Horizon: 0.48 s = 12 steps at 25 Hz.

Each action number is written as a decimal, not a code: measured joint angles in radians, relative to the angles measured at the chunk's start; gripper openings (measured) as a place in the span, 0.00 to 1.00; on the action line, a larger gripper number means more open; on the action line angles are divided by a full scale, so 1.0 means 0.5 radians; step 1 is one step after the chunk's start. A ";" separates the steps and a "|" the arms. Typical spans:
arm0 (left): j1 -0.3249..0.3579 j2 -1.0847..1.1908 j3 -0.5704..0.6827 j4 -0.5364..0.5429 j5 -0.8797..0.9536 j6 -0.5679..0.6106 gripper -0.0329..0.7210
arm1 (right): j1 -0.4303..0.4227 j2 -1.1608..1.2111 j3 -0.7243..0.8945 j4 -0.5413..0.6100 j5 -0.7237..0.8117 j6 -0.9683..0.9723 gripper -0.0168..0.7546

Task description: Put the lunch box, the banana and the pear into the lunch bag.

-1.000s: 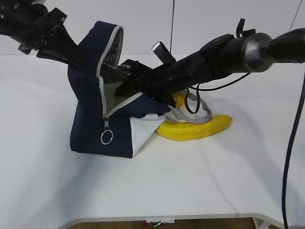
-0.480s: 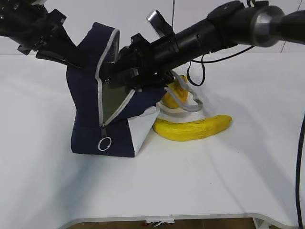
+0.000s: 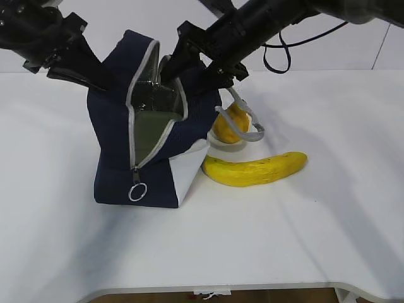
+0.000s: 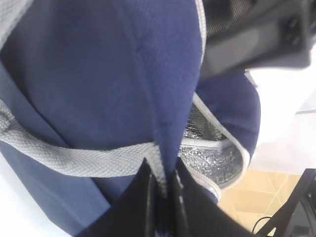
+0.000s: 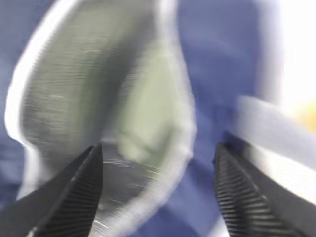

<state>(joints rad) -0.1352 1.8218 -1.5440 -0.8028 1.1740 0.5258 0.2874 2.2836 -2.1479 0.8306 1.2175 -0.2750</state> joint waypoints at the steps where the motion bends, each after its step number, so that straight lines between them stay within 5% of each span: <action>1: 0.000 0.000 0.000 0.003 0.005 0.000 0.05 | 0.000 0.000 -0.019 -0.006 0.000 0.020 0.74; 4: 0.000 0.000 0.000 0.004 0.015 0.000 0.05 | 0.000 -0.027 -0.031 -0.076 0.007 0.075 0.74; 12: 0.000 0.000 0.000 0.026 0.016 0.000 0.05 | 0.000 -0.365 0.035 -0.690 0.031 0.345 0.74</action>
<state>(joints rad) -0.1352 1.8218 -1.5440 -0.7899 1.1821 0.5258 0.2874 2.1011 -2.1302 0.4854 1.2329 -0.1024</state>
